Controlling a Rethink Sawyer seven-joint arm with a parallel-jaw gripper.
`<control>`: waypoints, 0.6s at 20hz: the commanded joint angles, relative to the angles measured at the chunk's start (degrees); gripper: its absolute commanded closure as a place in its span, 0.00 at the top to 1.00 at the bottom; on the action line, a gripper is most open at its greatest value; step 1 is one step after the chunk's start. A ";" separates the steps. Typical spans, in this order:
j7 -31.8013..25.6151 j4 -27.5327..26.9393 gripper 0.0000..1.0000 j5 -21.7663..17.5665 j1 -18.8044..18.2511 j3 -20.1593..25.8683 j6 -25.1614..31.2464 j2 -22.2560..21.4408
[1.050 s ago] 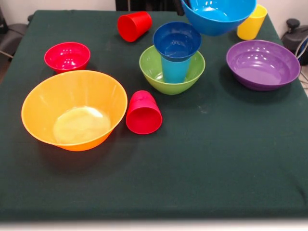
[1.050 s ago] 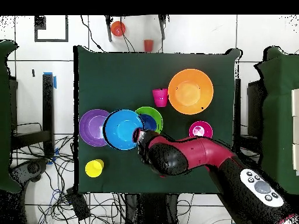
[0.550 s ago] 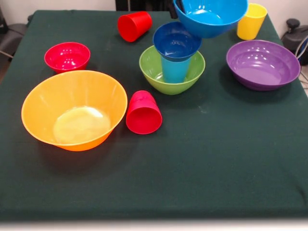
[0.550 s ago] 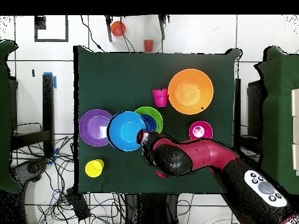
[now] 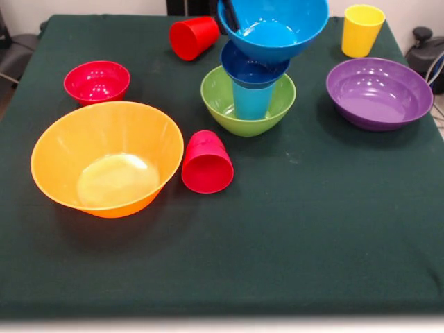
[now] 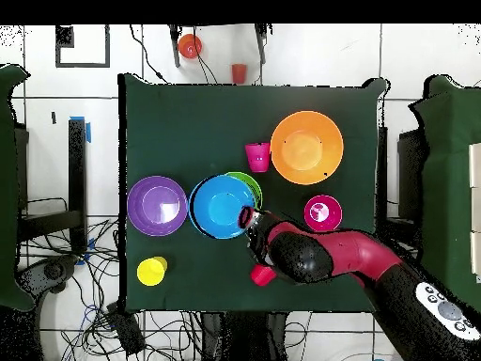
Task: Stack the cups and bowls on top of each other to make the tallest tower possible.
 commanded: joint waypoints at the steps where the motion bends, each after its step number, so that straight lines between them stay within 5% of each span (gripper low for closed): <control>1: -9.84 -5.74 0.00 -5.77 -0.58 2.42 2.54 6.93; 12: -8.08 -10.11 0.00 -8.01 1.48 0.49 2.80 8.18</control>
